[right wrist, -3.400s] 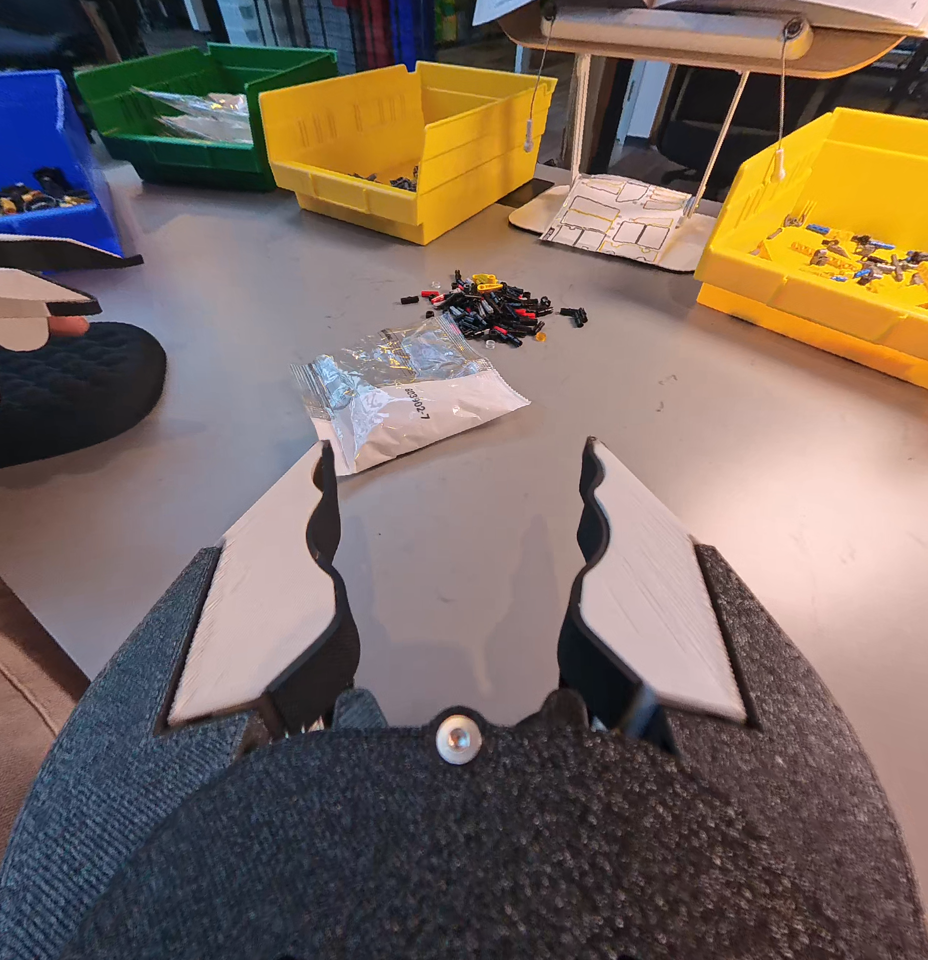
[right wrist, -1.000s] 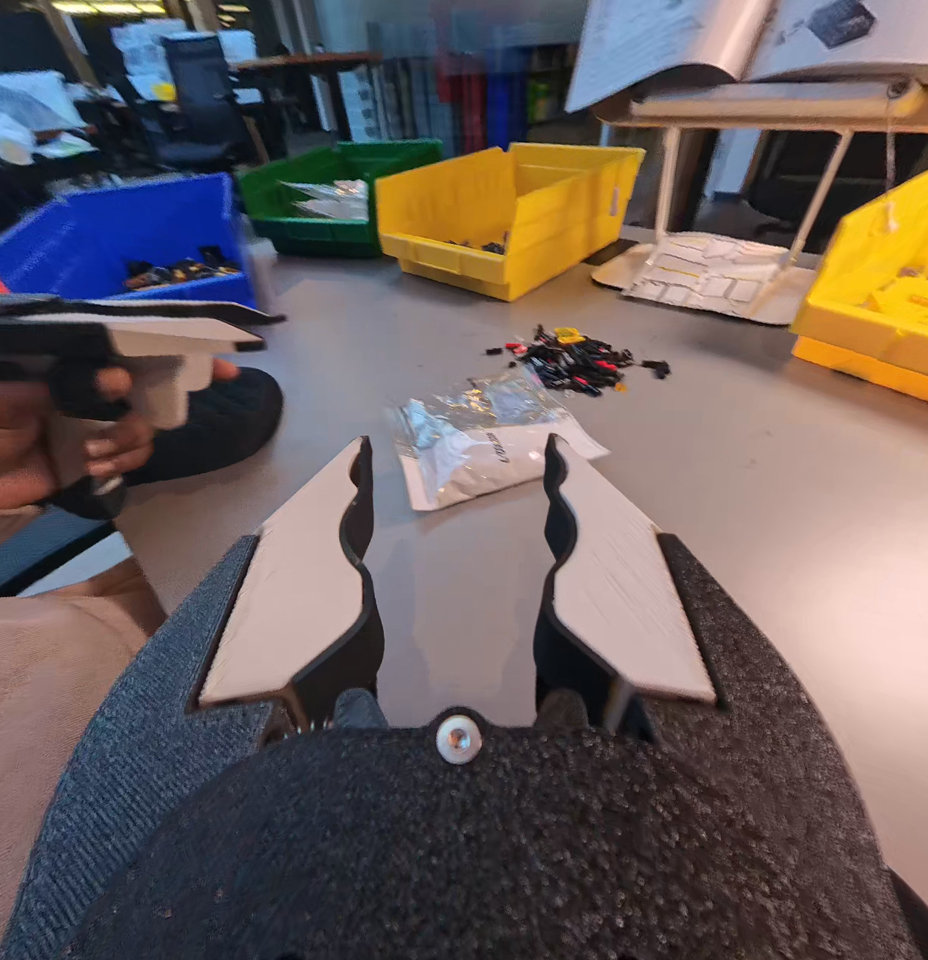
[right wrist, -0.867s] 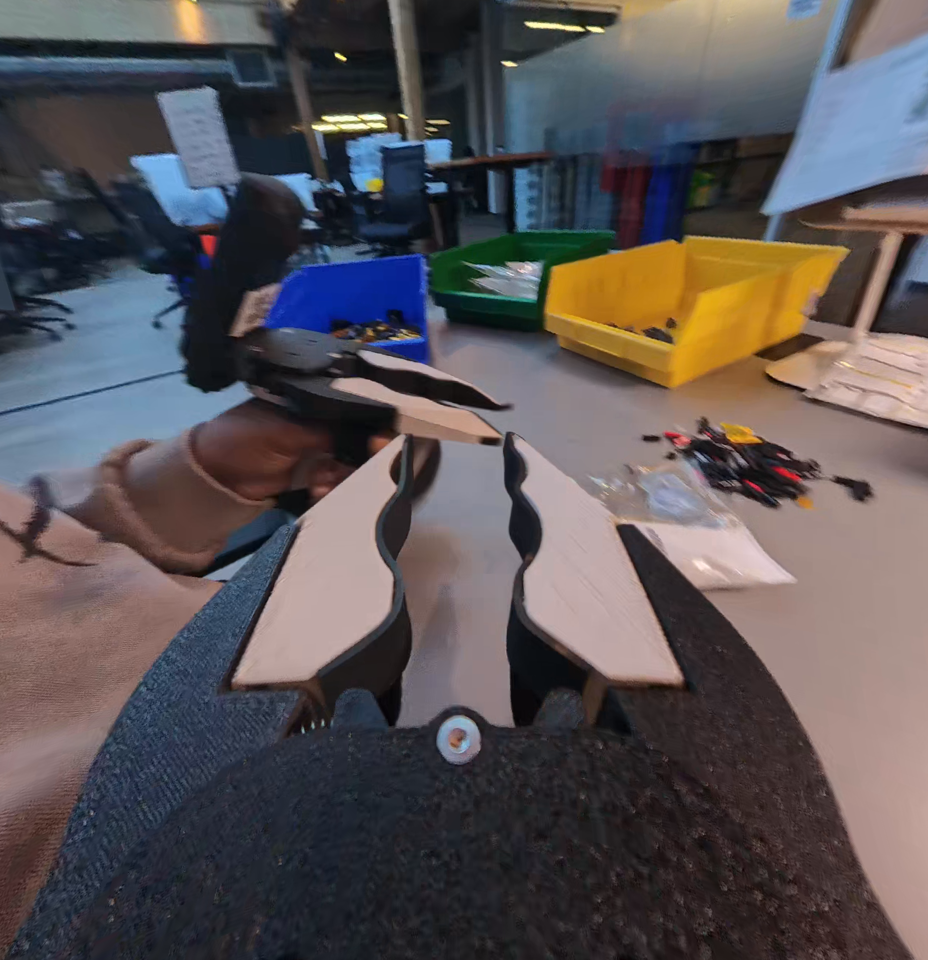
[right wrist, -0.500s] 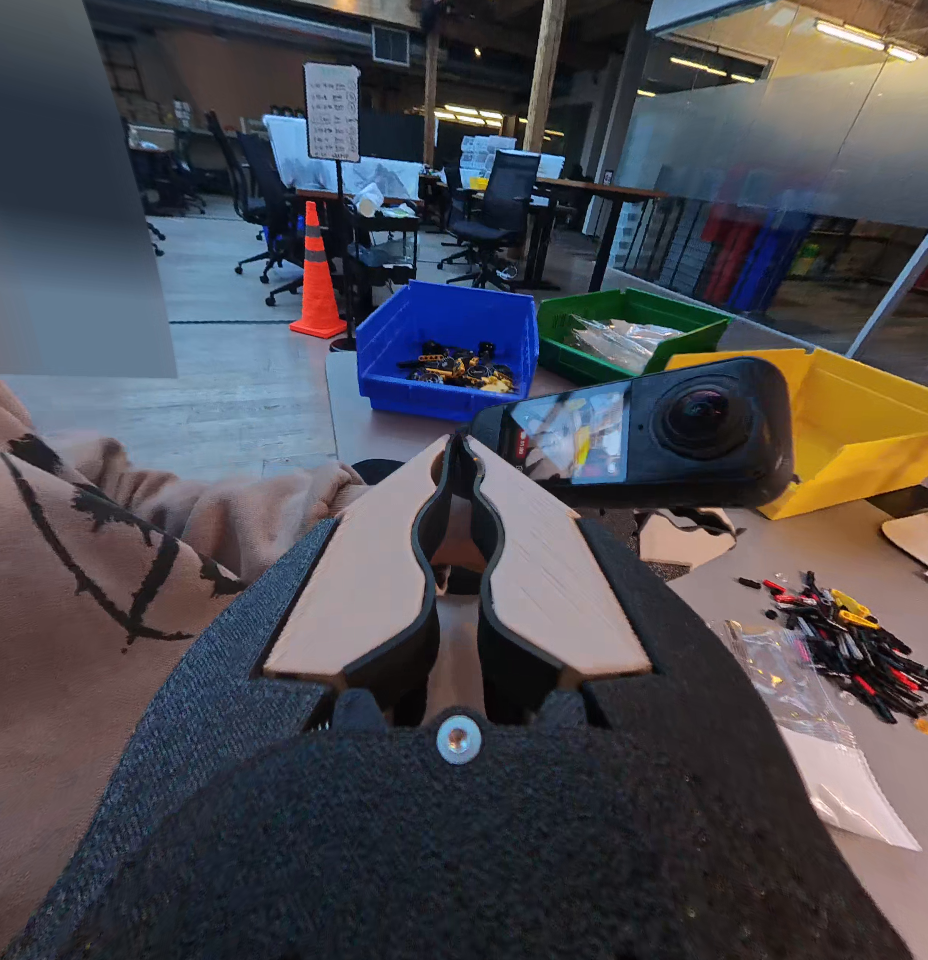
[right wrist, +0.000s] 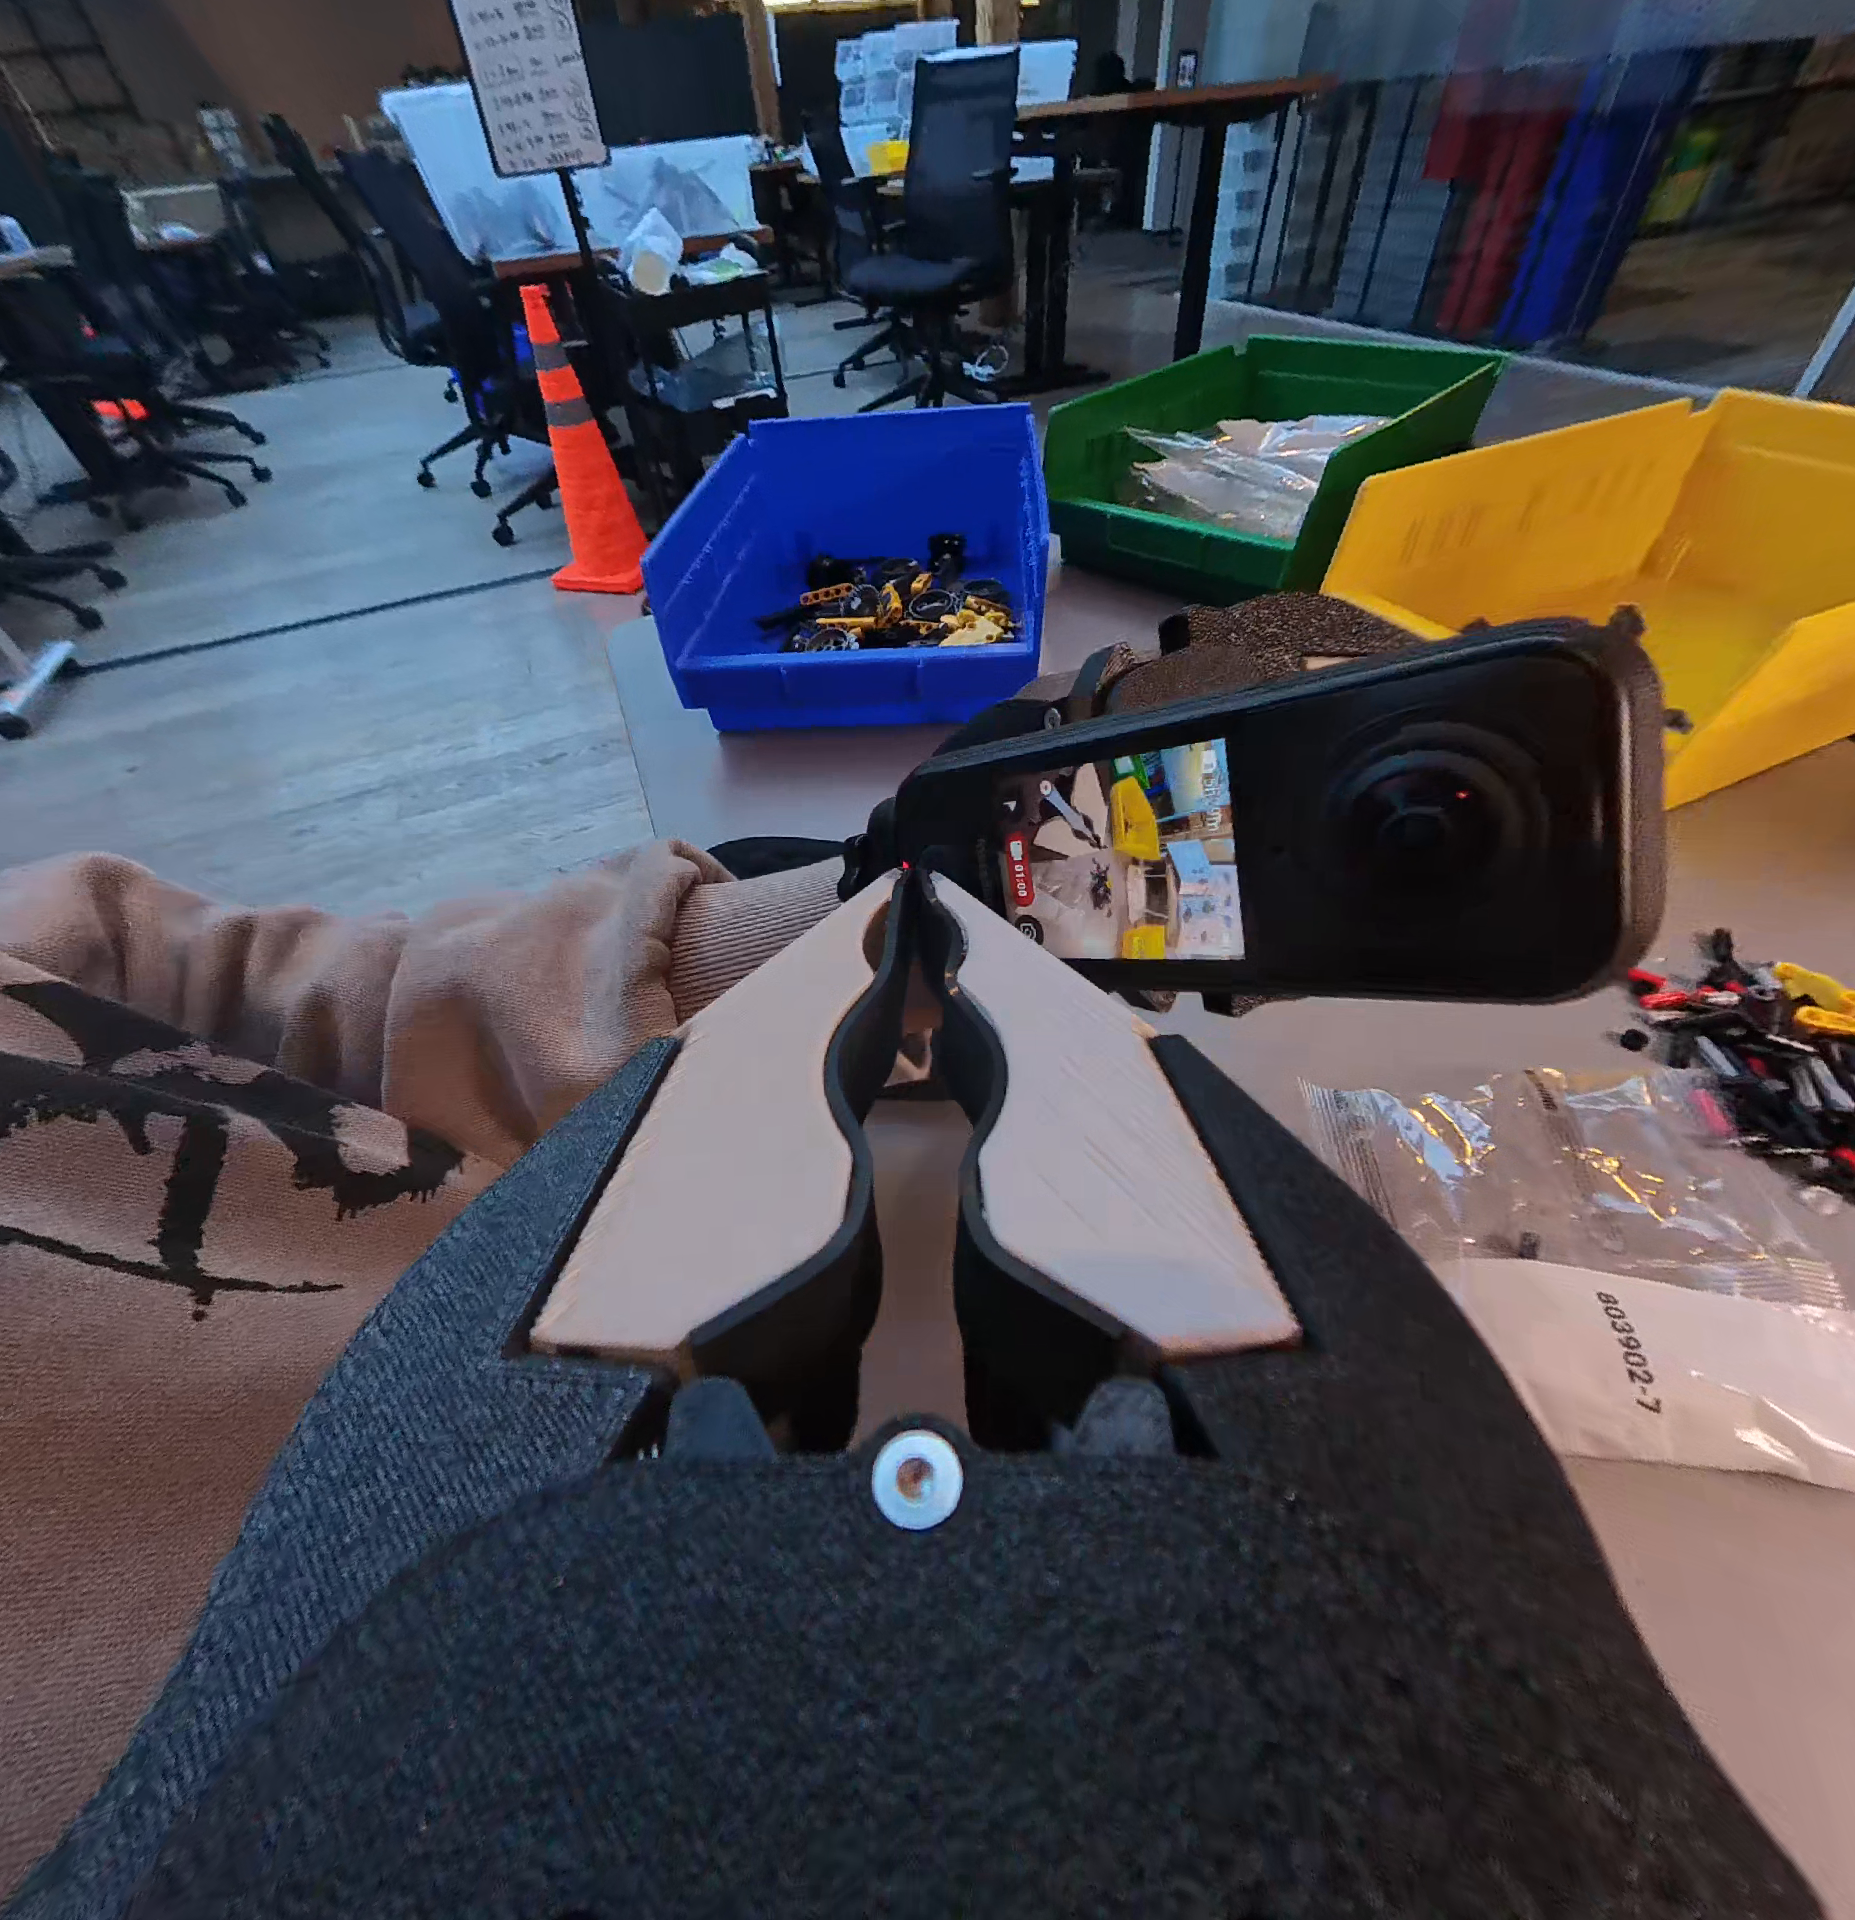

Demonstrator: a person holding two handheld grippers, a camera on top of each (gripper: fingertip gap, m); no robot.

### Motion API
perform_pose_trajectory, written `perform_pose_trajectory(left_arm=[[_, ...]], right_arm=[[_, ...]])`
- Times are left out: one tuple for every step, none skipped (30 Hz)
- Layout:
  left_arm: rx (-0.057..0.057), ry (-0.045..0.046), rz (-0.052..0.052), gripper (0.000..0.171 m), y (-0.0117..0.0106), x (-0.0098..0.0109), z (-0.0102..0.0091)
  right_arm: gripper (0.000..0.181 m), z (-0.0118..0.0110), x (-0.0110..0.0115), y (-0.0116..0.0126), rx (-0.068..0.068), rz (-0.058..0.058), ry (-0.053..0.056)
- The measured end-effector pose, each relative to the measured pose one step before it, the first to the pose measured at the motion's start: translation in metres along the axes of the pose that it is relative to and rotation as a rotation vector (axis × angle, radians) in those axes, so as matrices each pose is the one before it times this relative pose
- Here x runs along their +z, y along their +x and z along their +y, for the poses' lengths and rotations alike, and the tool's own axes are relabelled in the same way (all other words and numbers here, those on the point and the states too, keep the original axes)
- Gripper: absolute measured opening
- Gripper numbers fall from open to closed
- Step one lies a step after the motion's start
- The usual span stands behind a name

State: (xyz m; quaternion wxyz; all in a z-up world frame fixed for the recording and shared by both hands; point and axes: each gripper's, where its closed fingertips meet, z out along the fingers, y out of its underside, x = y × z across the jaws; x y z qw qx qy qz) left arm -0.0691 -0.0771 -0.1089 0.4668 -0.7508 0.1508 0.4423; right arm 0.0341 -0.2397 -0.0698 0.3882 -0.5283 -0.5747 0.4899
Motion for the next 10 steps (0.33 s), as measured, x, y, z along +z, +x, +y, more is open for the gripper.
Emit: perform_pose_trajectory(left_arm=[[0.0192, 0.00280, 0.0049, 0.000, 0.00137, 0.00084, 0.00040], [0.0080, 0.01089, 0.0189, 0.000, 0.00331, 0.00082, -0.00117], [0.0097, 0.01502, 0.0262, 0.000, 0.00448, 0.00096, -0.00172], [0.0058, 0.01051, 0.0219, 0.000, 0.00288, 0.00116, -0.00102], [0.0092, 0.00691, 0.0057, 0.000, 0.00032, 0.00105, -0.00033], [0.0194, 0.00081, -0.0089, 0.000, -0.00209, 0.00055, 0.00169], [0.0175, -0.00426, -0.0171, 0.000, -0.00340, 0.00035, 0.00244], [0.0002, -0.00535, -0.0119, 0.000, -0.00279, 0.00116, 0.00242], [-0.0224, -0.02298, 0.0179, 0.000, 0.00183, 0.00192, 0.00526], [-0.0104, -0.05129, 0.0478, 0.000, 0.00732, 0.00249, 0.00816]], right_arm=[[0.000, 0.00100, 0.00078, 0.00083, 0.0093, -0.0014, -0.0014], [0.000, 0.00020, 0.00089, 0.00035, 0.0038, -0.0002, 0.0030], [0.000, -0.00010, 0.00137, -0.00010, 0.0007, -0.0025, 0.0039], [0.000, -0.00054, 0.00171, 0.00040, -0.0044, -0.0003, 0.0029], [0.000, 0.00011, 0.00185, 0.00015, -0.0057, 0.0003, -0.0039], [0.000, 0.00084, 0.00181, -0.00034, -0.0038, -0.0027, -0.0098], [0.000, 0.00093, 0.00133, -0.00052, -0.0006, -0.0048, -0.0101], [0.000, 0.00043, 0.00122, -0.00043, -0.0054, -0.0017, -0.0022], [0.000, -0.00114, 0.00086, 0.00086, -0.0227, 0.0131, 0.0162], [0.000, -0.00100, -0.00061, 0.00122, -0.0232, 0.0177, 0.0146]])
